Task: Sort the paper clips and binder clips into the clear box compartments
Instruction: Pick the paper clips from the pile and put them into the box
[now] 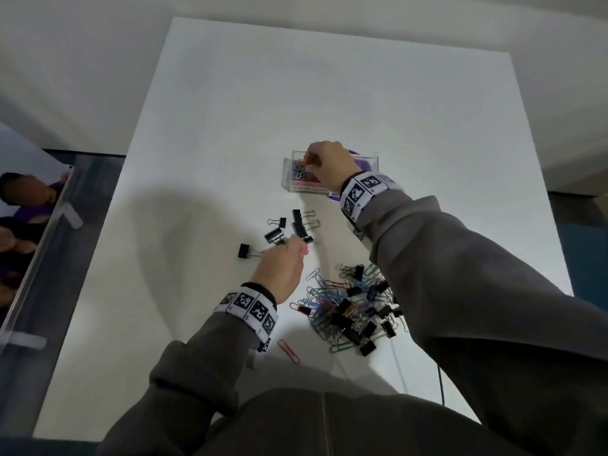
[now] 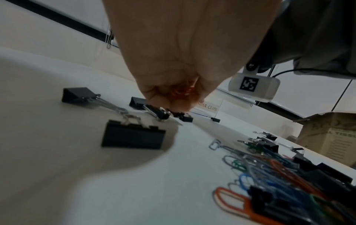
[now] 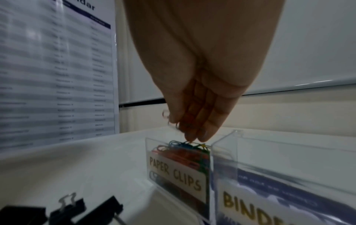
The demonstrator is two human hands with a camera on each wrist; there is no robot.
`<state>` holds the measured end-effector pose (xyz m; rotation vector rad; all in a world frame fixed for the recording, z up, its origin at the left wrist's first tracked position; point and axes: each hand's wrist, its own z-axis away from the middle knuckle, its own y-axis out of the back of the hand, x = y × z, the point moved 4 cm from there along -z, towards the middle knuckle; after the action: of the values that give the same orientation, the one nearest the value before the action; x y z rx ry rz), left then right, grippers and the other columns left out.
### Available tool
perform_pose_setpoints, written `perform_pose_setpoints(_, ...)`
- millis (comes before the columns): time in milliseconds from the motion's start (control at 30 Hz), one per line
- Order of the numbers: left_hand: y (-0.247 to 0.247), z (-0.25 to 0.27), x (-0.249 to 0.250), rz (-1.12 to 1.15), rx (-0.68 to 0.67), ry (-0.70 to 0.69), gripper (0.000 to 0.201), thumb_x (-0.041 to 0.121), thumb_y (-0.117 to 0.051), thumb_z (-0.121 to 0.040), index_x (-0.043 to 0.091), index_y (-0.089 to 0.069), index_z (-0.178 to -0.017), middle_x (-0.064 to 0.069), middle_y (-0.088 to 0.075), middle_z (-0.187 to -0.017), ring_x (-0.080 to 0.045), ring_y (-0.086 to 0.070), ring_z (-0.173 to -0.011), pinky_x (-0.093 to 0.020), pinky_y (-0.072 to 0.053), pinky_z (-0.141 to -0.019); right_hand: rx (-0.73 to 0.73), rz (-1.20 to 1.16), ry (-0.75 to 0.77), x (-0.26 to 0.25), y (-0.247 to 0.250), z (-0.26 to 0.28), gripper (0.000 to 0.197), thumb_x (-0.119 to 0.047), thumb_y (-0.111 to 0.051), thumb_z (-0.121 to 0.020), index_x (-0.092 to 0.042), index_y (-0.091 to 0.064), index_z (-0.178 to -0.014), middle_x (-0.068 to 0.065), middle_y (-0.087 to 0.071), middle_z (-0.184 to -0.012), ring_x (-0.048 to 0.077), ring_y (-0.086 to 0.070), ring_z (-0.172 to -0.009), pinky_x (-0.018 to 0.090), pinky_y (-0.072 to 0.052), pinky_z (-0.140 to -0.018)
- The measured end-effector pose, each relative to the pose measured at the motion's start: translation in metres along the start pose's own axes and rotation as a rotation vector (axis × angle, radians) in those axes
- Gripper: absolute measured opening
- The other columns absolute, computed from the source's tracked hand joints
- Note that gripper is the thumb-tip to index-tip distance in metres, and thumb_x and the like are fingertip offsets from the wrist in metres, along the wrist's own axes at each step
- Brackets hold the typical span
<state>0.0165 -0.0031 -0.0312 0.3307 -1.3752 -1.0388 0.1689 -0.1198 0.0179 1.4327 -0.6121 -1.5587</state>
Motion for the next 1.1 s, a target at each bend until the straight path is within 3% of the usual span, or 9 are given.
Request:
perform_pose_setpoints(100,-0.006,0.000,0.003,-0.037,-0.024,0.005,0.021,0.013,-0.041,-0.090,0.008,-0.050,-0.108,-0.010,-0.063,-0.104,-0.027,-0.060,-0.093,-0.039,-0.044,-0.089,-0.058,0.049,-0.004,0.002,-0.002,0.004,0.024,-0.004,-0.048,-0.090,-0.003,-0.066,-0.106,0.015,-0.065,-0.115,0.031,-0.058,-0.107,0.040,-0.047,-0.094)
perform_pose_setpoints(167,-0.011,-0.001,0.002,-0.090,-0.058,0.023,0.024,0.021,-0.045,-0.089,0.010,-0.050,-0.110,-0.009,-0.062,-0.109,-0.027,-0.059,-0.096,-0.040,-0.045,-0.089,0.041,-0.049,-0.033,0.008,0.006,0.012,0.029,-0.001,-0.042,-0.092,-0.003,-0.065,-0.110,0.015,-0.065,-0.118,0.029,-0.057,-0.110,0.037,-0.045,-0.097)
perform_pose_setpoints(267,-0.018,-0.002,-0.002,-0.160,-0.091,0.022,0.029,0.029,-0.049,-0.089,0.013,-0.052,-0.114,-0.005,-0.063,-0.115,-0.025,-0.058,-0.104,-0.040,-0.044,-0.093,0.175,-0.180,-0.065,0.023,0.012,0.040,0.028,0.001,-0.042,-0.088,-0.005,-0.068,-0.096,0.012,-0.070,-0.106,0.028,-0.061,-0.103,0.039,-0.048,-0.092)
perform_pose_setpoints(367,-0.021,-0.003,-0.003,-0.197,-0.076,-0.015,0.027,0.030,-0.052,-0.090,0.015,-0.054,-0.112,-0.003,-0.064,-0.114,-0.023,-0.060,-0.103,-0.039,-0.046,-0.091,0.086,-0.151,-0.111,0.033,-0.006,0.084,0.024,0.000,-0.046,-0.086,-0.006,-0.068,-0.090,0.011,-0.071,-0.098,0.027,-0.063,-0.091,0.032,-0.048,-0.085)
perform_pose_setpoints(567,-0.021,-0.003,-0.001,-0.253,-0.065,-0.015,0.018,0.022,-0.052,-0.091,0.012,-0.059,-0.105,-0.007,-0.067,-0.107,-0.027,-0.060,-0.099,-0.035,-0.042,-0.086,-0.211,0.005,-0.136,0.032,-0.061,0.162,0.017,-0.010,-0.051,-0.085,-0.015,-0.067,-0.089,0.008,-0.071,-0.094,0.027,-0.064,-0.089,0.038,-0.050,-0.084)
perform_pose_setpoints(667,-0.021,-0.001,-0.004,-0.274,-0.093,0.001,0.014,0.021,-0.049,-0.092,0.010,-0.058,-0.097,-0.008,-0.067,-0.101,-0.029,-0.060,-0.093,-0.037,-0.043,-0.081,-0.163,0.211,-0.093,0.022,-0.076,0.177,0.011,-0.026,-0.054,-0.084,-0.020,-0.061,-0.088,0.005,-0.065,-0.096,0.028,-0.055,-0.097,0.039,-0.036,-0.089)
perform_pose_setpoints(800,-0.009,-0.002,-0.004,-0.226,-0.054,0.014,0.016,0.020,-0.046,-0.093,0.007,-0.054,-0.099,-0.010,-0.063,-0.099,-0.030,-0.057,-0.090,-0.040,-0.043,-0.079,-0.094,0.318,-0.065,0.013,-0.085,0.186,0.027,-0.036,-0.061,-0.077,-0.016,-0.061,-0.095,0.007,-0.063,-0.100,0.030,-0.052,-0.100,0.043,-0.034,-0.092)
perform_pose_setpoints(1000,0.035,-0.044,0.016,-0.220,0.042,-0.010,0.020,0.018,-0.036,-0.097,0.004,-0.049,-0.103,-0.014,-0.051,-0.106,-0.029,-0.055,-0.086,-0.042,-0.047,-0.081,-0.134,0.362,-0.027,0.008,-0.091,0.196,0.030,-0.025,-0.068,-0.074,-0.009,-0.062,-0.099,0.010,-0.064,-0.100,0.032,-0.058,-0.098,0.046,-0.040,-0.093)
perform_pose_setpoints(1100,0.057,-0.077,0.033,-0.253,0.073,-0.048,0.019,0.016,-0.039,-0.096,0.005,-0.049,-0.108,-0.012,-0.049,-0.114,-0.022,-0.053,-0.089,-0.034,-0.048,-0.084,-0.168,0.351,0.009,0.006,-0.090,0.196,0.023,-0.017,-0.053,-0.088,-0.010,-0.054,-0.110,0.010,-0.059,-0.113,0.030,-0.051,-0.111,0.043,-0.034,-0.099)
